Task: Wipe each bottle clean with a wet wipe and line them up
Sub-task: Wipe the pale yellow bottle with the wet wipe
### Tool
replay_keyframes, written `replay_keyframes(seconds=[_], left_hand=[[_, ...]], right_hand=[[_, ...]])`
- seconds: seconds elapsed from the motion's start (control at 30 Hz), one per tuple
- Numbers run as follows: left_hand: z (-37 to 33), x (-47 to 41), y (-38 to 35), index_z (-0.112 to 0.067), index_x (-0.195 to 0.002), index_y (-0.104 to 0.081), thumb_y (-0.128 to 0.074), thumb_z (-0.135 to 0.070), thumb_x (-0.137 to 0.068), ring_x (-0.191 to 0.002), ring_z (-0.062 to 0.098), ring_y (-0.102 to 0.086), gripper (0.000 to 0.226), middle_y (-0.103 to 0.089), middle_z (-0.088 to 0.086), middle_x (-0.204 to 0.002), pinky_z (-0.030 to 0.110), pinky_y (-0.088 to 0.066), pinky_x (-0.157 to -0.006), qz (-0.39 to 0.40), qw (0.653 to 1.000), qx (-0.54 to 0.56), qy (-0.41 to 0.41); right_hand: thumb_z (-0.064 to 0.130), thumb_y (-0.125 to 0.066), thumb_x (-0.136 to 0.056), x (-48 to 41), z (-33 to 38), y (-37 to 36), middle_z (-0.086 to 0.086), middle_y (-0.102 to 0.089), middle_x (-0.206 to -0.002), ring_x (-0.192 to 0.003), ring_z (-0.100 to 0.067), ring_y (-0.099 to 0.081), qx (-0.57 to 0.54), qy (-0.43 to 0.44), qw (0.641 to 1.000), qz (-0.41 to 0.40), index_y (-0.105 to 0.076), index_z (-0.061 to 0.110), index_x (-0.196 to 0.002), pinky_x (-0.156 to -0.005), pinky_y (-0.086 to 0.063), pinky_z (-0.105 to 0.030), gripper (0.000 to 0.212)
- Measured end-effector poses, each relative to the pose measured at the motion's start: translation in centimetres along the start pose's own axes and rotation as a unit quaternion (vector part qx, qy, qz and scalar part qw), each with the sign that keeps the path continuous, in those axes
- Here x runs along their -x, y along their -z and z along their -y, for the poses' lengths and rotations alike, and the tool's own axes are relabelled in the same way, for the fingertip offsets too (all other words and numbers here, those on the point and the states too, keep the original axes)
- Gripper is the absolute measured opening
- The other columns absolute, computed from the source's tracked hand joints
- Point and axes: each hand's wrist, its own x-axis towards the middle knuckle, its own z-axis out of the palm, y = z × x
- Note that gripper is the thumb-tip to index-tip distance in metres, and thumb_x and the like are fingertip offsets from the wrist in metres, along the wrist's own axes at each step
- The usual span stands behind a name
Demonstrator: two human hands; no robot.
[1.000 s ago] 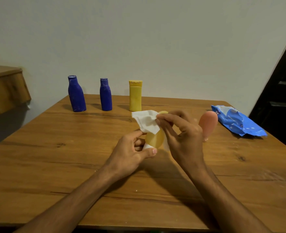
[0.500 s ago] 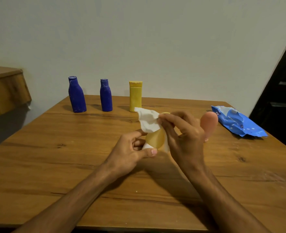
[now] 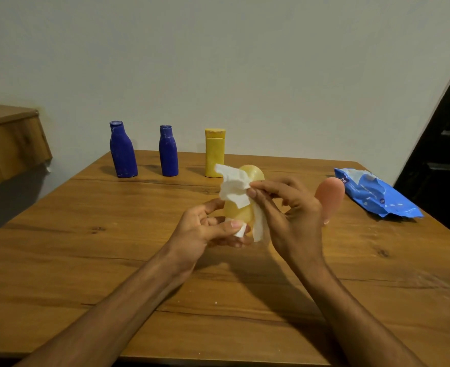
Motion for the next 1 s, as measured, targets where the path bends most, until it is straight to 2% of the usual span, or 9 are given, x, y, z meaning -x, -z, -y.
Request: replay_keyframes(seconds=[0.2, 0.27, 0.37, 0.5, 0.6, 0.73, 0.8, 0.93, 1.0], left_hand=[[0.4, -0.4, 0.5, -0.001, -0.119, -0.059, -0.065, -0.006, -0.067, -0.082, 0.035, -0.071, 0.053, -0.073, 0.019, -0.099, 0.047, -0.058, -0.082, -0.052, 0.996, 0.074, -0.015], [0.3, -0.4, 0.5, -0.003, -0.119, -0.059, -0.067, -0.008, -0.07, -0.082, 0.036, -0.072, 0.05, -0.073, 0.021, -0.099, 0.046, -0.059, -0.082, -0.03, 0.997, 0.07, -0.006], [0.2, -0.3, 0.5, -0.01, -0.127, -0.056, -0.075, -0.014, -0.078, -0.086, 0.035, -0.07, 0.052, -0.072, 0.022, -0.101, 0.042, -0.057, -0.085, 0.038, 0.999, 0.01, 0.007], [0.3, -0.1, 0.5, -0.01, -0.135, -0.048, -0.072, -0.016, -0.076, -0.084, 0.029, -0.073, 0.063, -0.074, 0.019, -0.1, 0.035, -0.057, -0.085, 0.068, 0.995, -0.071, 0.019], [0.3, -0.1, 0.5, -0.008, -0.137, -0.045, -0.073, -0.015, -0.075, -0.087, 0.031, -0.073, 0.069, -0.074, 0.018, -0.1, 0.04, -0.057, -0.088, 0.067, 0.992, -0.103, 0.011], [0.4, -0.2, 0.1, -0.009, -0.128, -0.053, -0.073, -0.014, -0.074, -0.085, 0.031, -0.072, 0.058, -0.075, 0.017, -0.096, 0.042, -0.057, -0.084, 0.047, 0.99, -0.132, -0.019], [0.5, -0.2, -0.1, -0.013, -0.125, -0.055, -0.074, -0.015, -0.072, -0.086, 0.033, -0.072, 0.056, -0.075, 0.015, -0.097, 0.046, -0.057, -0.083, 0.037, 0.989, -0.143, -0.029], [0.9, -0.3, -0.2, -0.021, -0.123, -0.055, -0.071, -0.005, -0.082, -0.088, 0.03, -0.073, 0.047, -0.075, 0.011, -0.099, 0.048, -0.057, -0.086, 0.015, 0.986, -0.159, -0.045], [0.9, -0.3, -0.1, -0.021, -0.114, -0.058, -0.07, -0.004, -0.084, -0.088, 0.028, -0.073, 0.037, -0.075, 0.011, -0.099, 0.05, -0.056, -0.087, -0.005, 0.985, -0.162, -0.053]], right_hand=[[0.026, -0.07, -0.083, 0.2, -0.2, -0.1, 0.003, -0.067, -0.094, -0.087, -0.009, -0.061, -0.01, 0.016, 0.994, 0.106, -0.075, 0.013, -0.099, -0.071, -0.052, -0.021, 0.021], [0.022, -0.073, -0.082, 0.0, -0.3, 0.1, 0.002, -0.067, -0.093, -0.087, -0.01, -0.062, -0.007, 0.019, 0.996, 0.085, -0.075, 0.013, -0.099, -0.07, -0.052, -0.023, 0.019], [0.013, -0.075, -0.082, -0.4, -0.2, 0.6, -0.002, -0.068, -0.092, -0.086, -0.006, -0.061, -0.008, 0.008, 1.0, 0.006, -0.075, 0.009, -0.099, -0.069, -0.044, -0.01, 0.017], [0.01, -0.073, -0.084, -1.0, -0.1, 1.1, -0.004, -0.068, -0.089, -0.082, -0.001, -0.059, 0.01, -0.005, 0.997, -0.072, -0.074, 0.006, -0.099, -0.068, -0.04, -0.005, 0.015], [0.009, -0.074, -0.084, -1.0, -0.1, 1.0, -0.002, -0.067, -0.089, -0.082, 0.001, -0.059, 0.018, -0.004, 0.997, -0.081, -0.074, 0.008, -0.098, -0.069, -0.04, -0.005, 0.015], [0.01, -0.074, -0.083, -0.8, -0.4, 0.6, -0.001, -0.065, -0.091, -0.083, -0.003, -0.059, 0.013, -0.004, 0.998, -0.057, -0.074, 0.008, -0.1, -0.07, -0.042, -0.008, 0.017], [0.013, -0.073, -0.084, -0.7, -0.5, 0.4, 0.0, -0.064, -0.092, -0.085, -0.004, -0.06, 0.01, 0.006, 0.999, -0.041, -0.073, 0.01, -0.101, -0.07, -0.047, -0.013, 0.017], [0.023, -0.069, -0.085, -0.2, -0.8, 0.0, 0.001, -0.063, -0.095, -0.088, -0.017, -0.061, 0.034, 0.036, 0.999, 0.007, -0.073, 0.015, -0.103, -0.068, -0.054, -0.042, 0.02], [0.023, -0.068, -0.086, 0.1, -1.0, -0.2, -0.001, -0.063, -0.096, -0.087, -0.023, -0.059, 0.041, 0.055, 0.996, 0.049, -0.074, 0.014, -0.102, -0.064, -0.053, -0.045, 0.02]])
